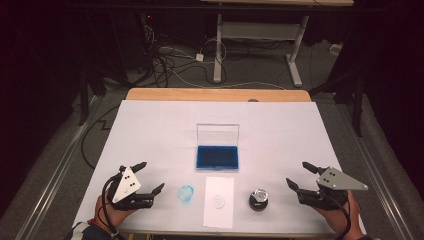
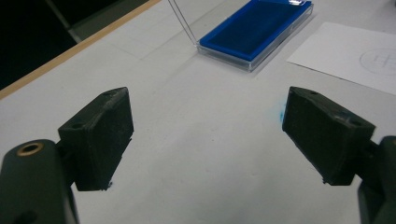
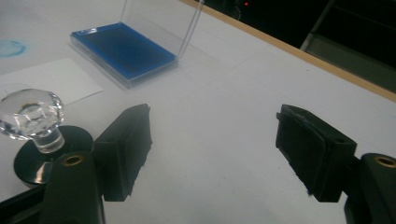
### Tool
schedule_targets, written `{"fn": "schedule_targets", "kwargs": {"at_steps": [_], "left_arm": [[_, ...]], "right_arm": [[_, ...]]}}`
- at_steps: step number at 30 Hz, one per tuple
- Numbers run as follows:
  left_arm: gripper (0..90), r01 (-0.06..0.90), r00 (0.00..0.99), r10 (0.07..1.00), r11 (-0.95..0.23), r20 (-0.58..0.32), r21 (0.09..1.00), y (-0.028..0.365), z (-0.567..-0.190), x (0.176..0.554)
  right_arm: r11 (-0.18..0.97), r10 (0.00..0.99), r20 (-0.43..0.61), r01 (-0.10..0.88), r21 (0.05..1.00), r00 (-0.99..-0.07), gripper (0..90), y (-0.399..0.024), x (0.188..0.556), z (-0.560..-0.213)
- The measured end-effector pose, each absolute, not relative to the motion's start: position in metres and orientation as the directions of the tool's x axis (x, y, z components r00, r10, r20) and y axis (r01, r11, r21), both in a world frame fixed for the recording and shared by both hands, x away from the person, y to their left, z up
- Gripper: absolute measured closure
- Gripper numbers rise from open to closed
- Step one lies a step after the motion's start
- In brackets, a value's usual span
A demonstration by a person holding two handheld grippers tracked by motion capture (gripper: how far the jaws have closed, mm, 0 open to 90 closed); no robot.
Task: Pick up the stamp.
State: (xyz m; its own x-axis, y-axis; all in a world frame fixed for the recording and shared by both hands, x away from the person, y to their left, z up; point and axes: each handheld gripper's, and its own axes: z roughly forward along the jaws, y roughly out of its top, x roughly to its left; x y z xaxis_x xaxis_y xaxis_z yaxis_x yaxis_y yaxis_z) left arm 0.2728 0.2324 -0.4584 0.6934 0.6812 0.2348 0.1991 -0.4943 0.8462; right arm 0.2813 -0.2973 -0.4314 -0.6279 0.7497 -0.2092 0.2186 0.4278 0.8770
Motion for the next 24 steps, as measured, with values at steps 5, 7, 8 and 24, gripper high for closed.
{"fn": "schedule_targets", "kwargs": {"at_steps": [5,7,8,24], "left_arm": [[15.7,0.226,0.693,0.683,-0.511,0.232,0.830,0.233,-0.461,0.276],[15.7,0.229,0.703,0.675,-0.514,0.225,0.827,0.231,-0.462,0.278],[15.7,0.230,0.709,0.669,-0.519,0.224,0.823,0.230,-0.463,0.278],[18.9,0.223,0.720,0.649,-0.552,0.246,0.803,0.229,-0.469,0.271]], "right_arm": [[0.440,0.713,-0.168,0.246,0.864,-0.681,25.7,-0.293,0.285,-0.428],[0.455,0.698,-0.163,0.256,0.853,-0.697,25.3,-0.290,0.285,-0.427],[0.462,0.691,-0.161,0.259,0.848,-0.705,25.4,-0.289,0.285,-0.426],[0.571,0.543,-0.141,0.241,0.785,-0.828,24.3,-0.253,0.274,-0.408]]}}
